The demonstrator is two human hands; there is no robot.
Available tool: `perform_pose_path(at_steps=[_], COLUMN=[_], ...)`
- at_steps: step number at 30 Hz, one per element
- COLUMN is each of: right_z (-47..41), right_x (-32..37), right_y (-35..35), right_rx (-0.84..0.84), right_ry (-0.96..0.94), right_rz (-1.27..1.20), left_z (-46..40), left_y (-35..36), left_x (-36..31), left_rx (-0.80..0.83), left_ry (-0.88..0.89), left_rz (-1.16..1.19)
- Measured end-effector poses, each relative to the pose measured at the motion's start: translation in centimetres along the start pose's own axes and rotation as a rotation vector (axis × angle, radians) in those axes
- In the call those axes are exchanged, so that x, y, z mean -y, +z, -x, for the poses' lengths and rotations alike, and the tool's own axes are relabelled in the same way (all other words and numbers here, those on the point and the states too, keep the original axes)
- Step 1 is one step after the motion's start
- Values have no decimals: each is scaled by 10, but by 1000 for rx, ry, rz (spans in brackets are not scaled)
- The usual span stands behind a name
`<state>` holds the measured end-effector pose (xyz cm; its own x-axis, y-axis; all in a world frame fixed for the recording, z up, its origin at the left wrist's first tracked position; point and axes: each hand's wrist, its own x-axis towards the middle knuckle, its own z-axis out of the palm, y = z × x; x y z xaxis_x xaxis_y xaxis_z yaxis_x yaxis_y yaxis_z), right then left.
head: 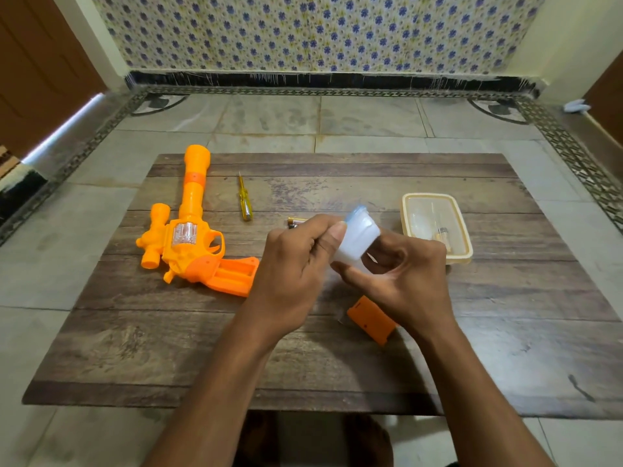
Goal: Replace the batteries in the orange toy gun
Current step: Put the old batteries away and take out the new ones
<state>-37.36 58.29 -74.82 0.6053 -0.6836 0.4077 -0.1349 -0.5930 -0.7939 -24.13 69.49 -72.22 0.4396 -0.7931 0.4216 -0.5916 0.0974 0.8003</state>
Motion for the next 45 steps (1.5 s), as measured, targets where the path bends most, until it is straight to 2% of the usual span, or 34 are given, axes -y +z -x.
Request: perform_pose_path(at_steps=[5, 10, 13, 16, 19, 24, 30, 35, 40, 45], right_z=[-1, -3, 0, 5, 5, 6, 11, 10, 10, 6], right_x=[3, 2, 4, 12, 20, 19, 15, 19, 15, 12], right_y=[-8, -6, -8, -6, -3, -2, 7, 16, 19, 17], right_rx=[5, 5, -16, -48, -99, -192, -214, -164, -106, -67], right_ry=[-21, 12, 2, -14, 4, -27, 83, 192, 235, 229], right_rz=[7, -4, -65, -100, -114, 121, 361, 436, 505, 546], left_z=[-4, -5, -10, -13, -18, -33, -65, -115, -127, -122], left_y=[3, 10, 8, 5, 1, -3, 3, 16, 29, 32], left_x=[8, 4, 11, 23, 46, 50, 52, 65, 84, 88], left_rx=[-61, -194, -407, -517, -621, -730, -698, -438, -393, -274], left_ry=[-75, -26, -125, -286, -378, -444, -633, -777, -772, -722], left_rz=[154, -49, -40, 176, 130, 176, 223, 210, -16, -170])
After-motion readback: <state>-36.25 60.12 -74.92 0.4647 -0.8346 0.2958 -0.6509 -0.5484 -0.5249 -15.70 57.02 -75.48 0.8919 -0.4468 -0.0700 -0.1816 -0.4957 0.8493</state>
